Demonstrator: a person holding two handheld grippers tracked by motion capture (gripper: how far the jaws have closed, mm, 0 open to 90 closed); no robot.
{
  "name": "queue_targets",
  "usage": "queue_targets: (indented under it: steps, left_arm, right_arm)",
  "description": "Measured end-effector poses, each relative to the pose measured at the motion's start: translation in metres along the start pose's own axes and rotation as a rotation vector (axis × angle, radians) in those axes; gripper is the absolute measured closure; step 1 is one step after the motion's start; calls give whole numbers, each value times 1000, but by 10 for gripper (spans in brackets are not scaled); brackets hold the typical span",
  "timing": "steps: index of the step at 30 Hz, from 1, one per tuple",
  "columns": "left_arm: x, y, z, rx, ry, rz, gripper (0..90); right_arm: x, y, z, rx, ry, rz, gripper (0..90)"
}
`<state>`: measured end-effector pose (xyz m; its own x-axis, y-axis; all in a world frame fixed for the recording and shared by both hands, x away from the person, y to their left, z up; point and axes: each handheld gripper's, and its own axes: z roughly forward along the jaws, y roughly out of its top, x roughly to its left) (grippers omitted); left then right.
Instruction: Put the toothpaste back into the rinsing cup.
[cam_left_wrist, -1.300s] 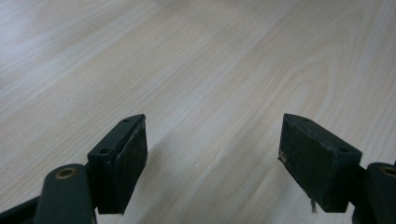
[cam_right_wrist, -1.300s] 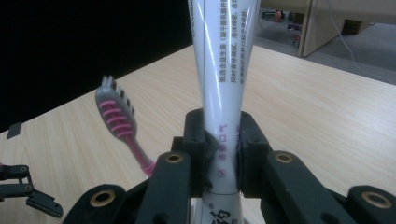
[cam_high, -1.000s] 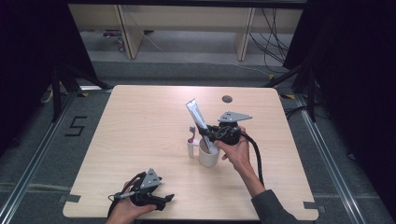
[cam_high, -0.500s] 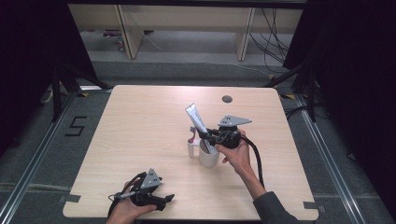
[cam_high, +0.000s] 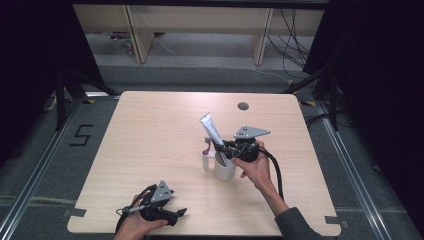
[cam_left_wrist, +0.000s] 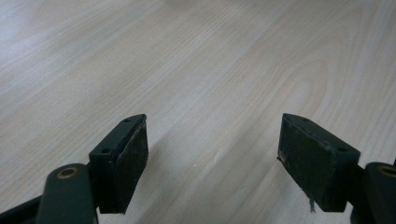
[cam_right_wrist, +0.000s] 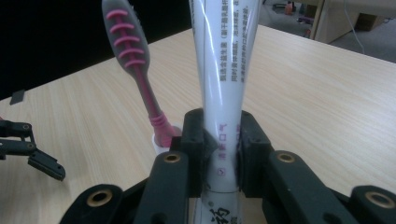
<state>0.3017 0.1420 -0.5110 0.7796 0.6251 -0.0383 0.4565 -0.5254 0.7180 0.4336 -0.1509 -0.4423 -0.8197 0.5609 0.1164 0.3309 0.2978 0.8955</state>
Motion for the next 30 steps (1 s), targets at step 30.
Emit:
queue_targets:
  steps: [30]
  left_arm:
    - [0,0,0,8,3,8,244]
  right_arm:
    - [5,-15,-7,122,-30,-38,749]
